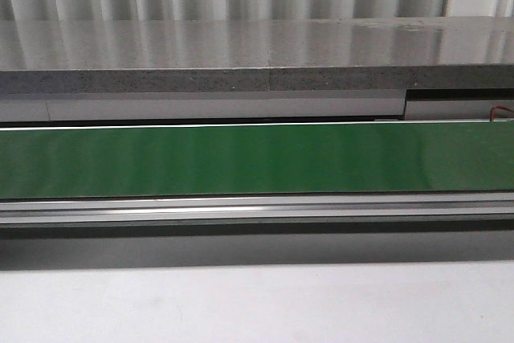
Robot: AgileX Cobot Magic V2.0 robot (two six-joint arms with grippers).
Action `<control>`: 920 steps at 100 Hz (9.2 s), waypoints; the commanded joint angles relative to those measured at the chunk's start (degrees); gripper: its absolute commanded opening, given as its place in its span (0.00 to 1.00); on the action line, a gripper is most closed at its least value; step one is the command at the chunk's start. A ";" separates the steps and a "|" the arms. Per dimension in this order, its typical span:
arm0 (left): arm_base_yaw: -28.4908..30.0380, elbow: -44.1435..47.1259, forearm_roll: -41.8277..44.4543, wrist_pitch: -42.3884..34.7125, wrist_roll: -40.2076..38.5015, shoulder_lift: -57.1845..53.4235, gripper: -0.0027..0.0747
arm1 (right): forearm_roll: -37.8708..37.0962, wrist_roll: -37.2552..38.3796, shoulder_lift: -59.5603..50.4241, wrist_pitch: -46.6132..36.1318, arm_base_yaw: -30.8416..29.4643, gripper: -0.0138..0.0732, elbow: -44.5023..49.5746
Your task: Move button from right to left
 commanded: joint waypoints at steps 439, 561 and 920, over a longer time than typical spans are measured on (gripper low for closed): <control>0.07 1.23 -1.44 -7.08 -0.74 -1.90 0.01 | 4.60 -14.89 -83.78 4.40 24.73 0.08 27.70; 0.07 -40.04 -15.85 33.83 -0.74 38.42 0.01 | 4.60 -14.89 -83.78 4.40 24.73 0.08 27.70; -23.72 -64.51 -21.54 30.66 -2.67 95.18 0.50 | 4.60 -14.89 -83.78 4.45 24.68 0.08 27.70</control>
